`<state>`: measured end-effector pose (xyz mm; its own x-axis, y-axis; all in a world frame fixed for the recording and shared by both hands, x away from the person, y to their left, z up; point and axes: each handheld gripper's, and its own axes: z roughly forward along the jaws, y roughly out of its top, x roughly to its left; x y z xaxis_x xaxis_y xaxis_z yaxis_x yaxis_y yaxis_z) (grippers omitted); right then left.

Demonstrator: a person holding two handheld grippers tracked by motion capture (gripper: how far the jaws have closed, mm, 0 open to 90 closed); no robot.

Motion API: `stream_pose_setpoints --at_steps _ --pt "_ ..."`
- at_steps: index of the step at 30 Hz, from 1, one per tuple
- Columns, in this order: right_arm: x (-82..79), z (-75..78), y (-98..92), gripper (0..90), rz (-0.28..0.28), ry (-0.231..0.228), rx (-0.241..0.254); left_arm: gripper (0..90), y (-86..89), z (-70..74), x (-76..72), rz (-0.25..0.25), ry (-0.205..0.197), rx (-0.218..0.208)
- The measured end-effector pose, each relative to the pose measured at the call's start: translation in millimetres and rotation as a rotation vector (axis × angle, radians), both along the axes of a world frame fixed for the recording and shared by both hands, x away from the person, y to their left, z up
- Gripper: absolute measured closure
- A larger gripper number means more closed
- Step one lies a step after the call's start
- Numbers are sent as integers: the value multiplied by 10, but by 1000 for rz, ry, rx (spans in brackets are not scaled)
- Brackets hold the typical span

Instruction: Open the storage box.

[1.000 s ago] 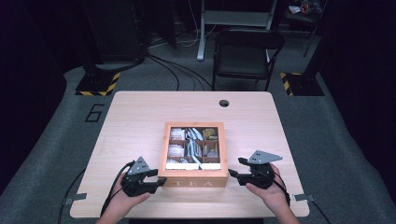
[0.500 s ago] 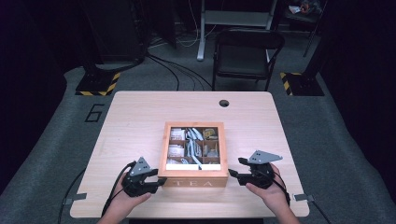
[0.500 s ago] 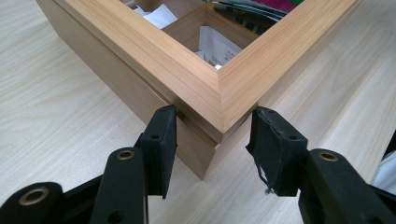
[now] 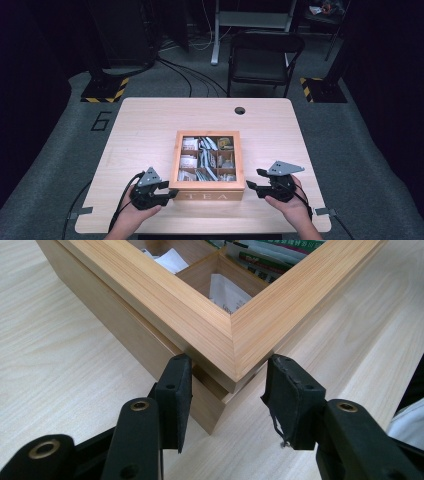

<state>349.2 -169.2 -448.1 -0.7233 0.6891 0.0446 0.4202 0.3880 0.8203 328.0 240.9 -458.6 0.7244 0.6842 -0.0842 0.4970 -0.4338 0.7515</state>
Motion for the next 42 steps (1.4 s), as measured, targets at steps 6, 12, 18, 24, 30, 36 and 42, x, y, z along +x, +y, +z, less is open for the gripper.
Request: stream_pose_setpoints --at_steps 6,12,18,24,30,36,42 --pt "0 -3 -4 408 0 -2 -9 536 15 44 -1 0 3 -16" --pt "-4 -10 14 407 1 2 -12 538 15 101 -4 15 -11 -34" --pt "-8 -13 42 397 2 8 -9 541 26 165 9 16 -14 -51" --pt "-19 -1 85 370 18 3 -13 540 26 214 21 27 -19 -73" --pt "-22 20 169 335 26 4 3 540 14 229 32 29 -21 -64" --pt "-12 44 234 333 33 -18 3 540 1 252 52 38 -25 -69" --pt "14 100 286 330 42 -57 -5 540 7 309 83 34 -28 -77"
